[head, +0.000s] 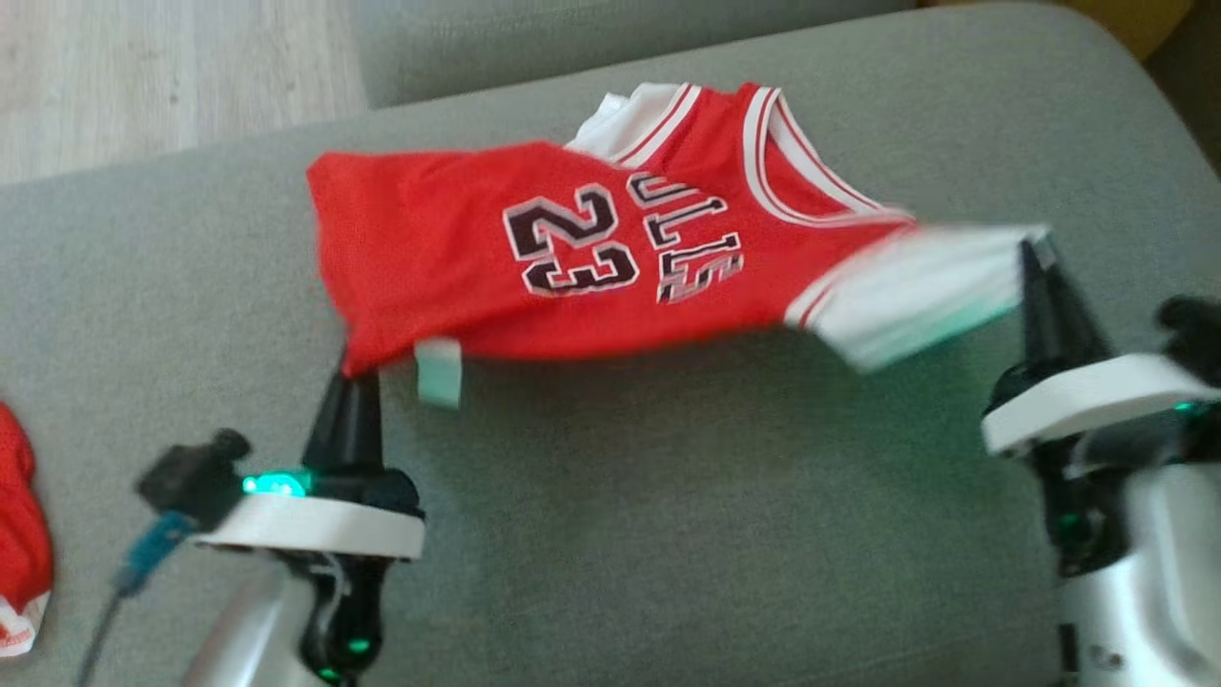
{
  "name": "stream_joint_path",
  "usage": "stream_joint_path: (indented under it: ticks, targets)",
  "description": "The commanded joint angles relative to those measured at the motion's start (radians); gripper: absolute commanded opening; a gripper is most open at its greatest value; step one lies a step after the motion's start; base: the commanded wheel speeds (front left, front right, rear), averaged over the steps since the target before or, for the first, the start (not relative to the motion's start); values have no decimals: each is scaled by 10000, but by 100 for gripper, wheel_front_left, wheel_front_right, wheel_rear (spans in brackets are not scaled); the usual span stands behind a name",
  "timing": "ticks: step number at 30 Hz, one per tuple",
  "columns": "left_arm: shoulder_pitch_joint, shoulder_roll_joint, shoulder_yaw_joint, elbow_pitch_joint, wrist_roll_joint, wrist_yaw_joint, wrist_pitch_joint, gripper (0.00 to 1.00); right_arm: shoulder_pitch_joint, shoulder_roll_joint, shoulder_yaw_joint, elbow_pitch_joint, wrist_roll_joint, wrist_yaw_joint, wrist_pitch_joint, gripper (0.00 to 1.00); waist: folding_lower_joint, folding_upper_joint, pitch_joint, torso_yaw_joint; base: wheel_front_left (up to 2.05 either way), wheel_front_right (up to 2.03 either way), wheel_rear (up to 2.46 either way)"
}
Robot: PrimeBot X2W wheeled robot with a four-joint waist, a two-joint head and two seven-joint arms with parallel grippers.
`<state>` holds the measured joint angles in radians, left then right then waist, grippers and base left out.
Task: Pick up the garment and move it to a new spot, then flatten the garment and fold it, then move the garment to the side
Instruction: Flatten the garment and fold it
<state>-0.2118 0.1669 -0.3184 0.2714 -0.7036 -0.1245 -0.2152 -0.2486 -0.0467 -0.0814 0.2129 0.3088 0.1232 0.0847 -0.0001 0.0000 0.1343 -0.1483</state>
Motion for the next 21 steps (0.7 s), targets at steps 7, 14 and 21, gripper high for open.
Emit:
stream_joint_path:
  ticks: [7,14,21]
  targets:
    - [255,851,693,-4724,-1509,149,1713,0,430,-35,-128,-4561,1009,75,1511,0,1,0,-408,-16,0,0,0]
    - [-14,1883,846,-7205,-1743,727,3486,0,39,-35,-481,-7130,1138,75,2214,0,1,0,-454,117,0,0,0]
    - [-578,2416,1000,-8198,-1925,1347,4732,0,-1432,-75,-642,-8206,575,75,3410,0,1,0,242,374,0,0,0]
